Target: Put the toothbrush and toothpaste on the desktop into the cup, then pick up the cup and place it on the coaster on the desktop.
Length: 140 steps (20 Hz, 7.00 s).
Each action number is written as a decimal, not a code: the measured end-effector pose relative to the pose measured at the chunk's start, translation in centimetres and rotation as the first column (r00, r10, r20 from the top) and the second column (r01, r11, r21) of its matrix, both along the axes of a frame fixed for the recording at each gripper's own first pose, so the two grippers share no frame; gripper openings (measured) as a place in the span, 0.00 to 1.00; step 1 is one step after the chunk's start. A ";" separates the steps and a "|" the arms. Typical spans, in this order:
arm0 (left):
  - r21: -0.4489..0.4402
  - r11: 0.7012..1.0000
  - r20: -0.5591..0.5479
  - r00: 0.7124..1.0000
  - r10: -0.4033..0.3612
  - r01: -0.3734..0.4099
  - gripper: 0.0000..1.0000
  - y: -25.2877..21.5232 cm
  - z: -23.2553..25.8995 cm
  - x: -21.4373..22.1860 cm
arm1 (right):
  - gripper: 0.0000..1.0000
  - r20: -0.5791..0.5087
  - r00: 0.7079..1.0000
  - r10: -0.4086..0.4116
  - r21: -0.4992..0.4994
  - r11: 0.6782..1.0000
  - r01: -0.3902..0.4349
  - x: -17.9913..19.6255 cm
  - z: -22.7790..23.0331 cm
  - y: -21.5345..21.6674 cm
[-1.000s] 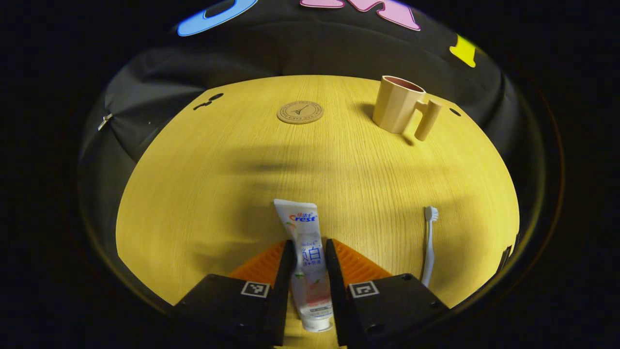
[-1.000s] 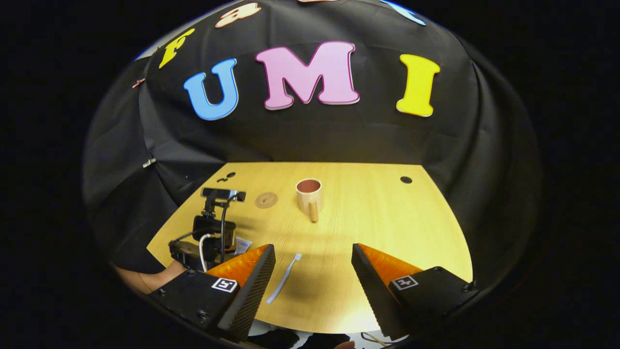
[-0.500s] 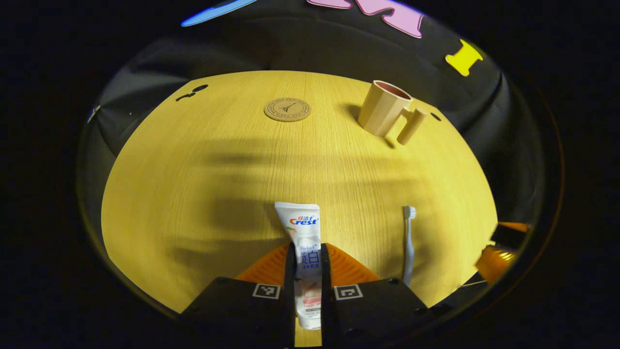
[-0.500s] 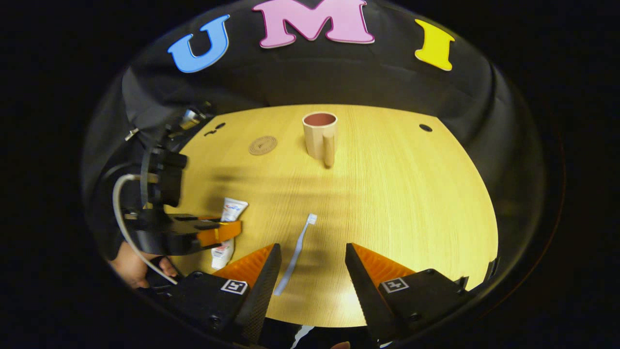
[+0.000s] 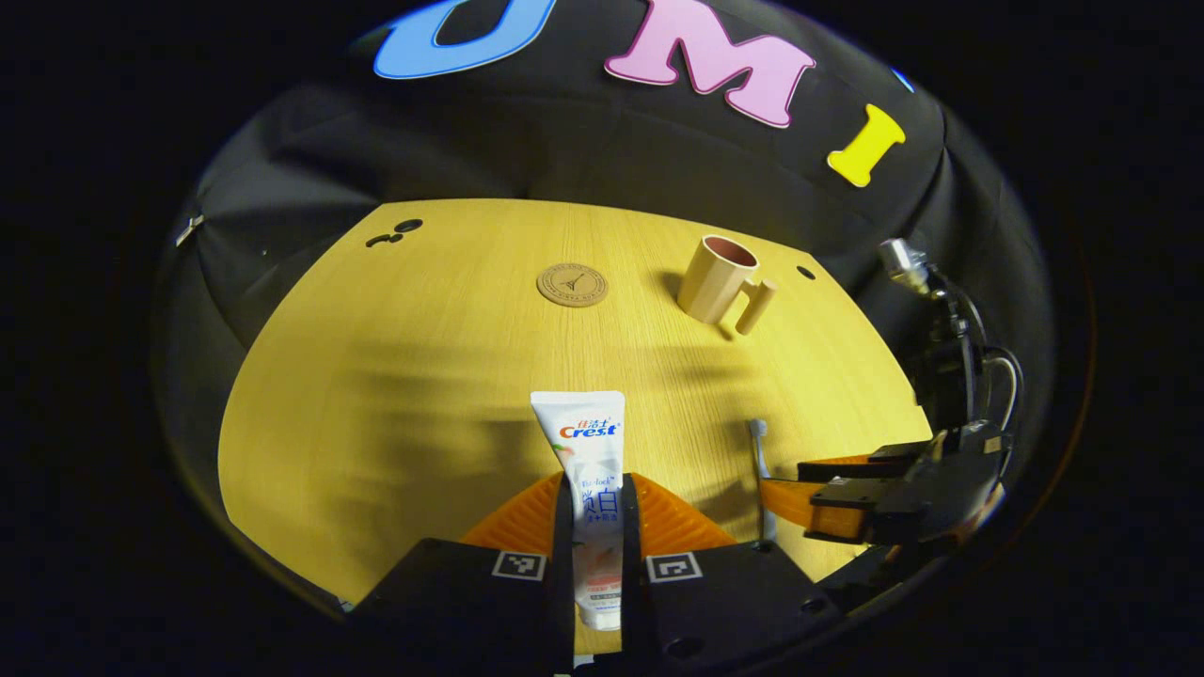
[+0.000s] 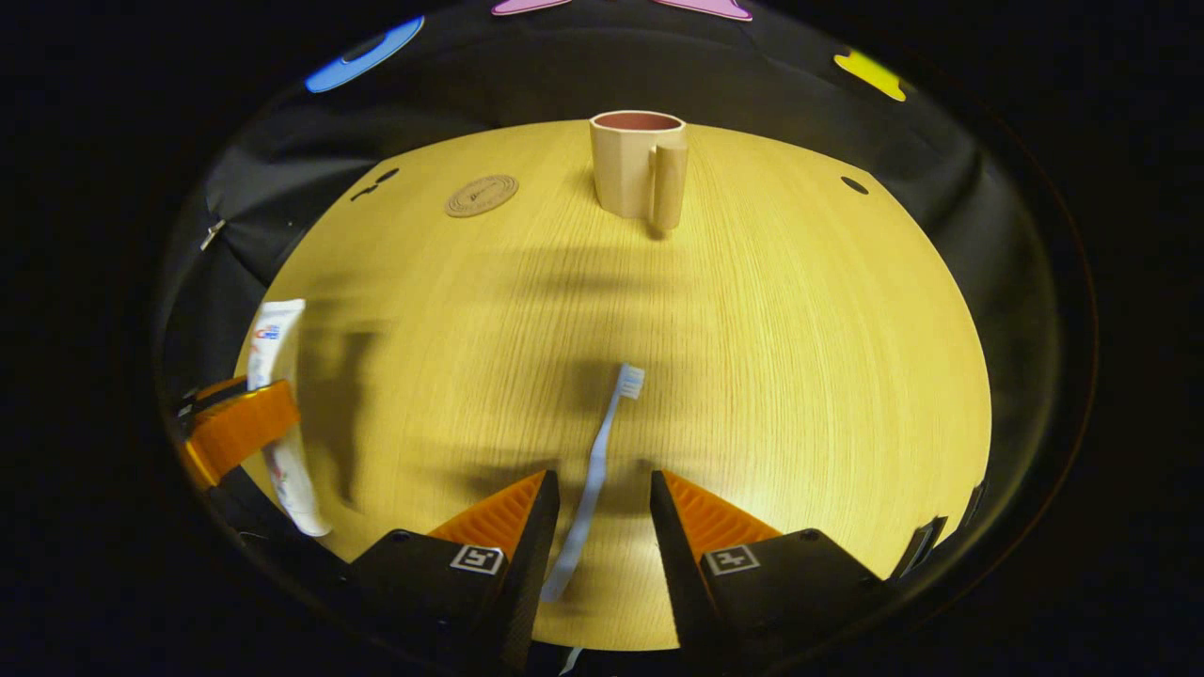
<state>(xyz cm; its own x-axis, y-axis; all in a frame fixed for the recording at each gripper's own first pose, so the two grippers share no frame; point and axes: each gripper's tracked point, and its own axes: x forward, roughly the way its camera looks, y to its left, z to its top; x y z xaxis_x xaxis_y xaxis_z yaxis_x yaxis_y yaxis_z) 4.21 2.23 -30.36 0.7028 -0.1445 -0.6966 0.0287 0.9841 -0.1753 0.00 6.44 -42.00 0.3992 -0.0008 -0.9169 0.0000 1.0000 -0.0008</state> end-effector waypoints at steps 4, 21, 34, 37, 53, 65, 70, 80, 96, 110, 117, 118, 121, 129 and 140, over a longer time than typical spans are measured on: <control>0.010 1.000 0.015 1.000 0.007 -0.007 0.24 1.1 0.6 -0.8 | 0.50 -0.037 0.999 0.001 -0.038 0.999 -0.002 0.1 -0.9 -0.2; -0.086 0.995 0.143 0.987 0.066 -0.054 0.24 -1.2 4.6 1.4 | 0.09 0.121 0.993 -0.010 0.050 0.999 0.004 1.3 0.7 0.1; -0.330 0.944 0.517 0.837 0.177 0.004 0.24 -10.5 17.7 15.3 | 0.09 0.524 0.845 -0.106 0.335 0.938 -0.089 6.5 14.6 -7.2; -0.385 0.923 0.578 0.787 0.216 0.029 0.24 -12.3 19.1 20.1 | 0.09 0.556 0.827 -0.077 0.341 0.929 -0.143 8.0 14.6 -8.7; -0.240 0.969 0.547 0.817 0.181 -0.054 0.24 -15.0 7.4 33.2 | 0.09 0.563 0.817 -0.124 0.387 0.913 -0.128 11.9 13.8 -12.0; -0.179 0.984 0.518 0.849 0.099 -0.005 0.46 -17.2 4.9 31.9 | 0.09 0.654 0.729 -0.201 0.411 0.904 -0.120 19.2 17.9 -13.0; -0.216 0.976 0.500 0.857 0.124 -0.016 0.53 -16.7 5.9 29.9 | 0.09 0.697 0.652 -0.298 0.480 0.870 -0.115 25.0 21.5 -12.9; -0.243 0.969 0.477 0.865 0.152 -0.036 0.54 -14.4 7.4 21.9 | 0.09 0.670 0.611 -0.421 0.575 0.815 -0.070 32.2 19.2 -9.9; -0.147 0.982 0.334 0.929 0.158 -0.114 0.54 -10.1 0.7 13.5 | 0.09 0.665 0.679 -0.310 0.455 0.890 -0.039 32.2 11.6 -6.2; -0.146 0.981 0.320 0.932 0.169 -0.128 0.54 -9.6 0.4 12.8 | 0.30 0.600 0.789 -0.132 0.402 0.902 -0.154 25.7 11.9 -7.5; -0.127 0.980 0.311 0.932 0.184 -0.151 0.54 -8.7 -0.2 11.3 | 0.45 0.407 0.900 0.156 0.267 0.922 -0.281 19.2 9.6 -7.5; -0.122 0.980 0.311 0.932 0.186 -0.155 0.54 -8.5 -0.2 11.0 | 0.45 0.388 0.901 0.194 0.244 0.921 -0.303 18.8 9.6 -7.2; -0.103 0.982 0.312 0.933 0.180 -0.155 0.54 -8.3 -0.7 10.1 | 0.57 0.309 0.910 0.278 0.204 0.915 -0.349 18.1 8.8 -6.1; -0.054 0.988 0.279 0.948 0.153 -0.144 0.53 -6.4 -2.3 6.4 | 0.65 0.076 0.954 0.291 0.123 0.946 -0.299 19.1 5.7 -4.0; -0.058 0.978 0.262 0.943 0.207 -0.199 0.54 -2.7 -2.6 5.7 | 0.74 -0.040 0.957 0.286 0.010 0.958 -0.286 22.6 1.4 -1.3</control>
